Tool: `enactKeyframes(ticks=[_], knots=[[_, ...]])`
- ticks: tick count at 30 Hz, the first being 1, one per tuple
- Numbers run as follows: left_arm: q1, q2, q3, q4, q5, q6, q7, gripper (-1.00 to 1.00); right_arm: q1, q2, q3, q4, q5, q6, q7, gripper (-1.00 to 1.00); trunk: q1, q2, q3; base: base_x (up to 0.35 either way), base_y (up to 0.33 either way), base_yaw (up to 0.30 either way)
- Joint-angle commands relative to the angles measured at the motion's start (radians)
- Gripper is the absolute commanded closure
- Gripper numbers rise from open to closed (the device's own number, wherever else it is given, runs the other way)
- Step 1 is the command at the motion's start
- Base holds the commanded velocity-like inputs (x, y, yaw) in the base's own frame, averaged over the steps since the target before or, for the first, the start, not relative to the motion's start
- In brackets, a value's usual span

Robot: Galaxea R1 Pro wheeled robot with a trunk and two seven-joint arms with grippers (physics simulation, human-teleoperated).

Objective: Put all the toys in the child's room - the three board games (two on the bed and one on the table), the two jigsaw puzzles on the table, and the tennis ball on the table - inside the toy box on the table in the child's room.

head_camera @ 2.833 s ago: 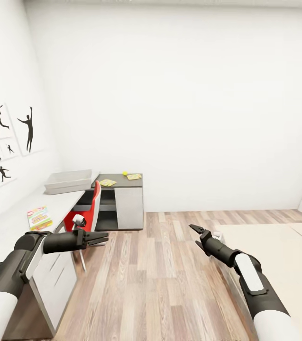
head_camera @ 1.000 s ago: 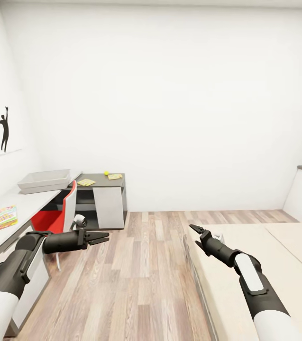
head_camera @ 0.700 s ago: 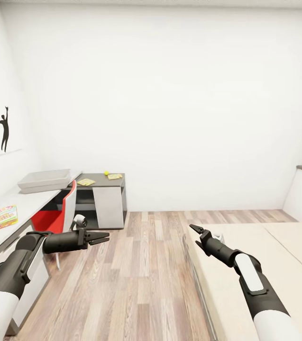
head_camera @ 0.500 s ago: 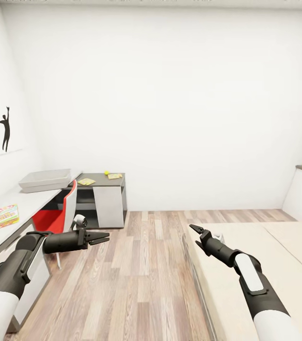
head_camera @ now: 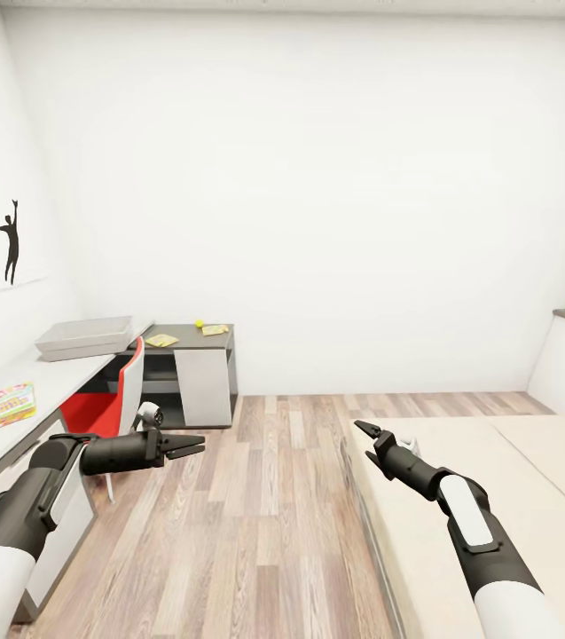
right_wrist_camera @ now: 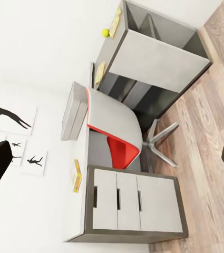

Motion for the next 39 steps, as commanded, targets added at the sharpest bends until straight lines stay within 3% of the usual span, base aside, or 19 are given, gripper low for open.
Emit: enactKeyframes(ticks=[1, 18, 39], knots=[[0.000, 0.000, 0.000, 0.000, 0.001, 0.011, -0.002, -1.00, 0.000, 0.000, -0.002, 0.000, 0.002, 0.005, 0.004, -1.00, 0.000, -0.001, 0.000, -0.001, -0.075, 0.000], [0.000, 0.000, 0.000, 0.000, 0.000, 0.011, -0.002, -1.00, 0.000, 0.000, -0.002, 0.000, 0.002, 0.005, 0.004, -1.00, 0.000, -0.001, 0.000, 0.000, -0.213, 0.000], [0.000, -0.004, 0.000, 0.000, 0.000, 0.011, -0.001, -1.00, 0.000, 0.000, -0.003, 0.000, 0.002, 0.005, 0.004, -1.00, 0.000, -0.001, 0.000, 0.001, -0.020, 0.000]])
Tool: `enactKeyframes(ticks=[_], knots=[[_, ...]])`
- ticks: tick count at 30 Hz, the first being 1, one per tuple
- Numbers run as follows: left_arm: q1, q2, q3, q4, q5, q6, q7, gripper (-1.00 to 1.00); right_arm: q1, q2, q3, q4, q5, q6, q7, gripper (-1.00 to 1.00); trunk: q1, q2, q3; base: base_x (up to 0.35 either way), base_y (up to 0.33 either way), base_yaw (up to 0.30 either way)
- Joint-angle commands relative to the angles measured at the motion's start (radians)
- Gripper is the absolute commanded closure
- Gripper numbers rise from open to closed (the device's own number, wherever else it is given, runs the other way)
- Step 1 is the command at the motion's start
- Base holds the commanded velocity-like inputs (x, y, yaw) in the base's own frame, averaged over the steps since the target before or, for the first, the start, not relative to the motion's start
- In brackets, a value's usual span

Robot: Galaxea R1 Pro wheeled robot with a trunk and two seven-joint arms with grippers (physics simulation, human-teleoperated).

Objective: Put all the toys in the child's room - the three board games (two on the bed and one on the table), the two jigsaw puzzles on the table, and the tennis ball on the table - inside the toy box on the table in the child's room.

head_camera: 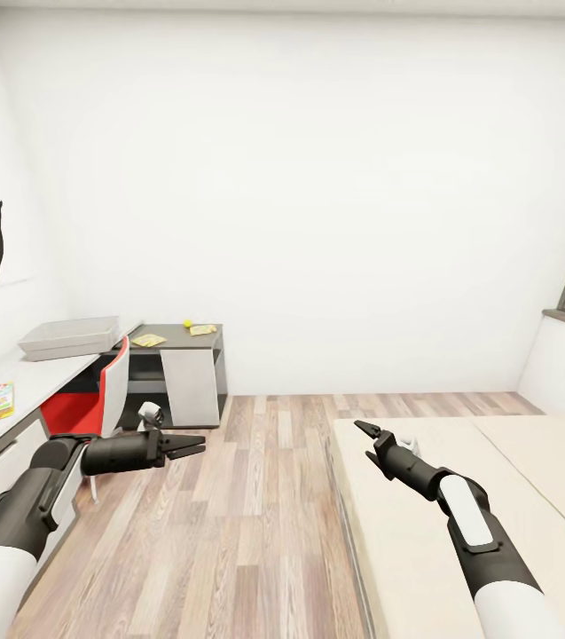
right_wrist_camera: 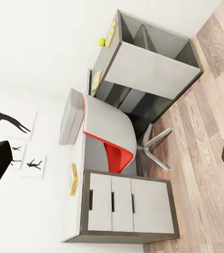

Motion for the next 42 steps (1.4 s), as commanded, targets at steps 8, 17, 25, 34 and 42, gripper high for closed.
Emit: enactKeyframes(ticks=[8, 17, 25, 34, 42], knots=[[0.000, -0.001, 0.000, 0.000, 0.004, 0.011, 0.017, -1.00, 0.000, 0.000, -0.002, 0.000, 0.002, 0.006, 0.004, -1.00, 0.000, -0.001, 0.000, 0.035, 0.000, 0.000], [0.000, -0.003, 0.000, 0.000, 0.005, 0.011, 0.023, -1.00, 0.000, 0.000, -0.003, 0.000, 0.002, 0.006, 0.004, -1.00, 0.000, -0.001, 0.000, 0.005, 0.000, 0.000], [-0.001, -0.004, 0.000, 0.000, 0.005, 0.011, 0.024, -1.00, 0.000, 0.000, -0.003, 0.000, 0.002, 0.006, 0.004, -1.00, 0.000, -0.001, 0.000, 0.007, 0.000, 0.000], [0.000, -0.004, 0.000, 0.000, 0.004, 0.011, 0.024, -1.00, 0.000, 0.000, -0.003, 0.000, 0.002, 0.006, 0.004, -1.00, 0.000, -0.001, 0.000, 0.089, 0.000, 0.000], [0.000, -0.004, 0.000, 0.000, 0.006, 0.011, 0.024, -1.00, 0.000, 0.000, -0.003, 0.000, 0.002, 0.006, 0.004, -1.00, 0.000, -0.001, 0.000, 0.030, 0.000, 0.000]])
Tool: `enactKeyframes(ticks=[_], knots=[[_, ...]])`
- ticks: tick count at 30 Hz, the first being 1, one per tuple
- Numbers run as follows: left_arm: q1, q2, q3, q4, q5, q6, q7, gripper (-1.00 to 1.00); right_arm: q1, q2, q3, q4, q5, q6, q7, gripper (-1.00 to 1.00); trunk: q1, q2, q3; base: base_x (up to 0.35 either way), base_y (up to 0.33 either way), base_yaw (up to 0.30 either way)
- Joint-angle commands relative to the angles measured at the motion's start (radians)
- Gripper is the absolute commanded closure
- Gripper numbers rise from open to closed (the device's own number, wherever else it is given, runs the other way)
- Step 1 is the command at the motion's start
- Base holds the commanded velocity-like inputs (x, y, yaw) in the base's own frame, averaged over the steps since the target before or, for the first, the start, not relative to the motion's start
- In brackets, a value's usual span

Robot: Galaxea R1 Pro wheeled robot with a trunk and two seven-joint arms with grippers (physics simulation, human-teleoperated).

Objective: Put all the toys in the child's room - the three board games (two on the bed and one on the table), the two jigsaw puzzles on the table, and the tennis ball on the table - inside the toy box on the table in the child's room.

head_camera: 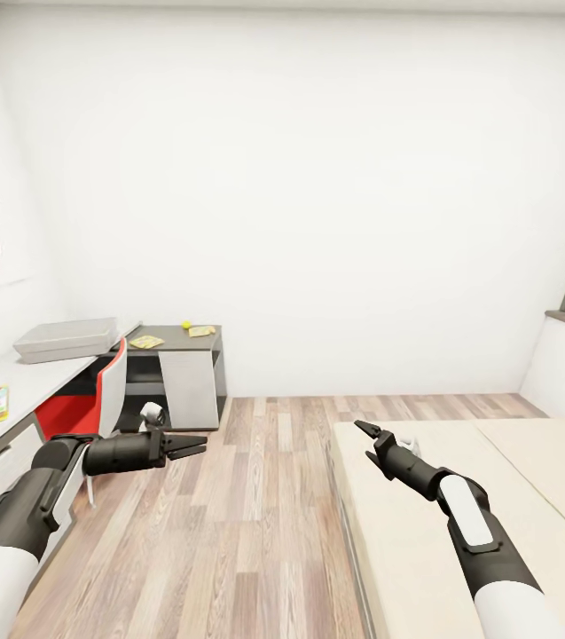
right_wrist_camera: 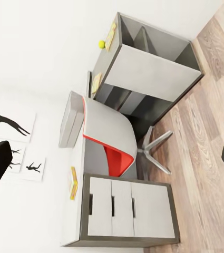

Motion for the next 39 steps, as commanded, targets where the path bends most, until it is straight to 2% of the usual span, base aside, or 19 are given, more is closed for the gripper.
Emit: enactKeyframes(ticks=[1, 8, 18, 39], knots=[[0.000, 0.000, 0.000, 0.000, 0.002, 0.010, -0.002, -1.00, 0.000, 0.000, -0.003, 0.000, 0.002, 0.006, 0.004, -1.00, 0.000, -0.001, 0.000, 0.009, 0.000, 0.000], [-0.001, 0.000, 0.000, 0.000, 0.002, 0.010, -0.002, -1.00, 0.000, 0.000, -0.002, 0.000, 0.002, 0.006, 0.004, -1.00, 0.000, -0.001, 0.000, 0.003, -0.016, 0.000], [-0.001, 0.000, 0.000, 0.000, 0.002, 0.010, -0.002, -1.00, 0.000, 0.000, -0.002, 0.000, 0.002, 0.006, 0.004, -1.00, 0.000, -0.001, 0.000, 0.000, -0.153, 0.000], [-0.001, 0.000, 0.000, 0.000, 0.002, 0.010, -0.002, -1.00, 0.000, 0.000, -0.003, 0.000, 0.001, 0.007, 0.004, -1.00, 0.000, -0.001, -0.001, 0.000, -0.009, 0.000]])
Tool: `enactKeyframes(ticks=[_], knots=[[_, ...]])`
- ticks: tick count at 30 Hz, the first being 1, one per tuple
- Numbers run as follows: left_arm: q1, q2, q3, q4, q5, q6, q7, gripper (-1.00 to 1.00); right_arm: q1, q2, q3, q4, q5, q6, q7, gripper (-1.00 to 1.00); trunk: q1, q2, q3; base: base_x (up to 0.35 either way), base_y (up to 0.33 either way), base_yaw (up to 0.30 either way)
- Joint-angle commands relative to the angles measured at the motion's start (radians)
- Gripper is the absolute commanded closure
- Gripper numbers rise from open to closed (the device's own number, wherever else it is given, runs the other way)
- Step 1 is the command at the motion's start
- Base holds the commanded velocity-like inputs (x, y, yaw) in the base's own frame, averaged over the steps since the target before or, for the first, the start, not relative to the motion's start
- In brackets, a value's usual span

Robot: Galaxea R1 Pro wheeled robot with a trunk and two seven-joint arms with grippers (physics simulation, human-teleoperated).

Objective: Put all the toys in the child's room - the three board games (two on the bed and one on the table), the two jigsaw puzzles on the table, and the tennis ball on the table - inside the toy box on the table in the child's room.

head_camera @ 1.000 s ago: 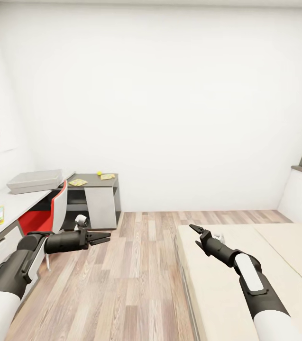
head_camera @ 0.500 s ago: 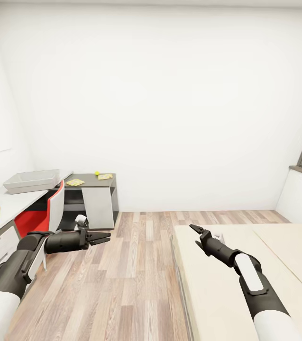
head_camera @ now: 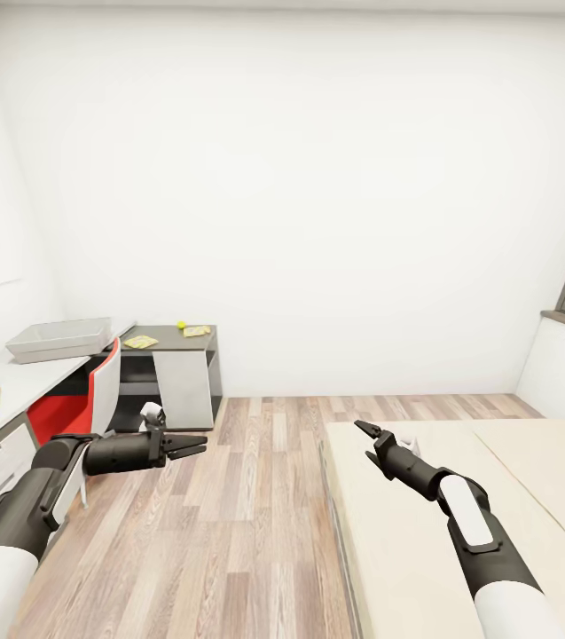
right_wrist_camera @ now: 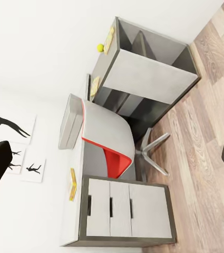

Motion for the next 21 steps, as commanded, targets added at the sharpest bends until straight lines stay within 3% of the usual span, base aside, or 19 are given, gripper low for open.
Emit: enactKeyframes(ticks=[1, 21], knots=[[0.000, 0.000, 0.000, 0.000, 0.002, 0.010, -0.002, -1.00, 0.000, 0.000, -0.003, 0.000, 0.002, 0.006, 0.004, -1.00, 0.000, -0.001, -0.001, 0.000, 0.000, 0.000], [0.000, 0.000, 0.000, 0.000, 0.002, 0.010, -0.002, -1.00, 0.000, 0.000, -0.003, 0.000, 0.002, 0.006, 0.004, -1.00, 0.000, -0.001, -0.016, 0.000, 0.000, 0.000]])
